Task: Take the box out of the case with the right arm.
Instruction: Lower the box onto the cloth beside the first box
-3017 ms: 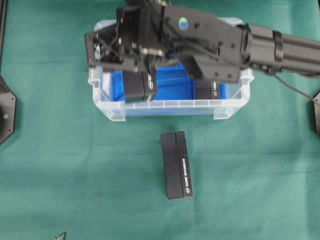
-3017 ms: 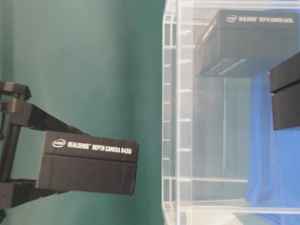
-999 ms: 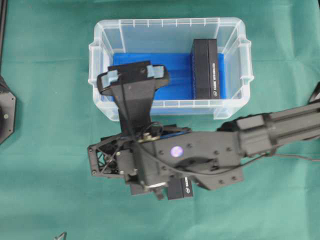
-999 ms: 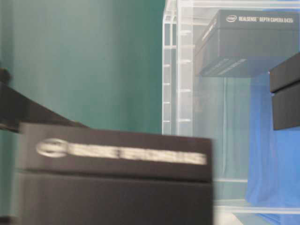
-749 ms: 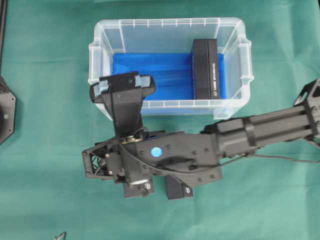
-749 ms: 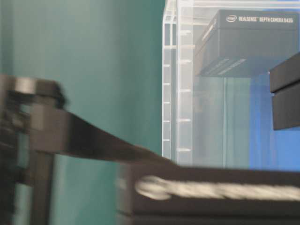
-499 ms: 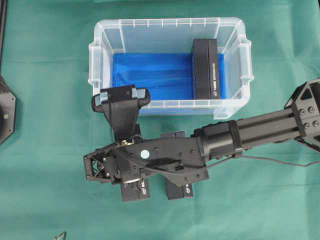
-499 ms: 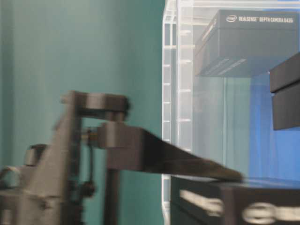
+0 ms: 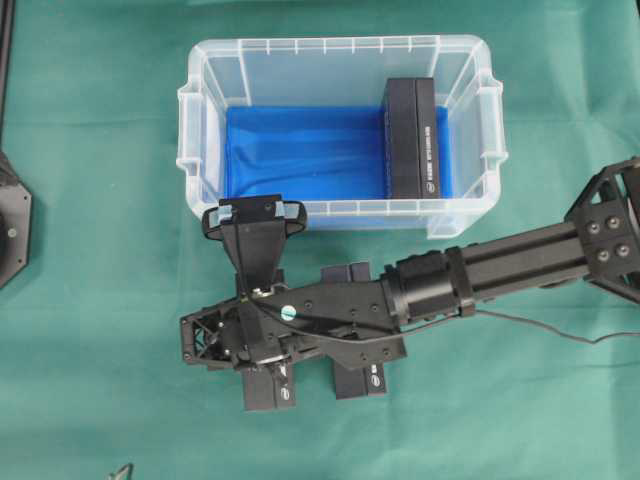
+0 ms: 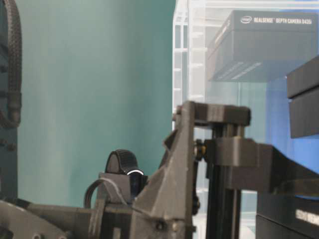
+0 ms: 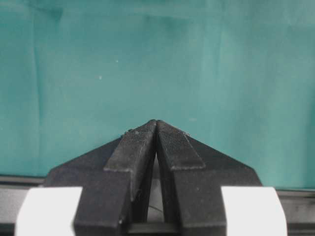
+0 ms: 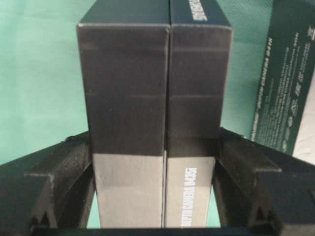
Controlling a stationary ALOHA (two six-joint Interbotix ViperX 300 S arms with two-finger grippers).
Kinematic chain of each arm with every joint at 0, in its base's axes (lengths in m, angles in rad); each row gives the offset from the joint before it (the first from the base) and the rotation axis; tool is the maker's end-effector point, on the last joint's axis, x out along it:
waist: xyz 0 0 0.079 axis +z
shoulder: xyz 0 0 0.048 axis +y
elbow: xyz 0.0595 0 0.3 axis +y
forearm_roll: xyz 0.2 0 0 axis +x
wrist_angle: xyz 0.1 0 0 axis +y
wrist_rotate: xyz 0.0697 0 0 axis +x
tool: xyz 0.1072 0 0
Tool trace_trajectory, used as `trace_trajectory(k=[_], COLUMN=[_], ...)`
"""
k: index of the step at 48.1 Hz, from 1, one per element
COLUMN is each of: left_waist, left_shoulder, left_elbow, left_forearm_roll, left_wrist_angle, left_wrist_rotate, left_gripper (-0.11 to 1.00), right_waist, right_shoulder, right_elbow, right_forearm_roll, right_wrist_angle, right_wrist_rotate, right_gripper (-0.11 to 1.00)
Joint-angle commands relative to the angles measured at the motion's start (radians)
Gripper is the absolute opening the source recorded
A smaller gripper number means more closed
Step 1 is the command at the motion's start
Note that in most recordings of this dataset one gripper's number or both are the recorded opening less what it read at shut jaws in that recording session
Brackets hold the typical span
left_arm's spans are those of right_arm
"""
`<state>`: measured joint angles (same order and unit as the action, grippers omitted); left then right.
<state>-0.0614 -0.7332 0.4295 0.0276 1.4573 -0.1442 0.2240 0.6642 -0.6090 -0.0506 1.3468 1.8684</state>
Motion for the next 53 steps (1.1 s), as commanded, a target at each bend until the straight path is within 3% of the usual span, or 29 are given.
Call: trace_trajectory(k=[1,41,48,53], left_waist=[-0.002,-0.002,-0.002,-0.002], left_shoulder=[0.002,-0.012,-0.014,-0.014], left_elbow=[-0.017,-0.014,-0.014,-0.014], left_forearm_roll=[0.003,0.003,0.003,0.003], left_wrist_angle=[-0.003,-0.003,-0.003,-0.003], left_wrist_rotate=[0.002,0.002,0.002,0.002], left_gripper=[0.0,0.0,0.0,0.0], right_waist=[-0.002,-0.006,-0.006,-0.006], right_shoulder=[-0.032,-0.034,-0.035,-0.035], right_elbow=[-0.005,0.005,0.005,0.005], right_forearm_roll=[0.012,0.025,0.021,0.012], right_wrist_angle=[-0.009,-0.049,-0.021,-0.02], right_wrist_rotate=[0.002,-0.006,-0.005,-0.005], right_gripper=[0.68,0.68,0.91,0.93])
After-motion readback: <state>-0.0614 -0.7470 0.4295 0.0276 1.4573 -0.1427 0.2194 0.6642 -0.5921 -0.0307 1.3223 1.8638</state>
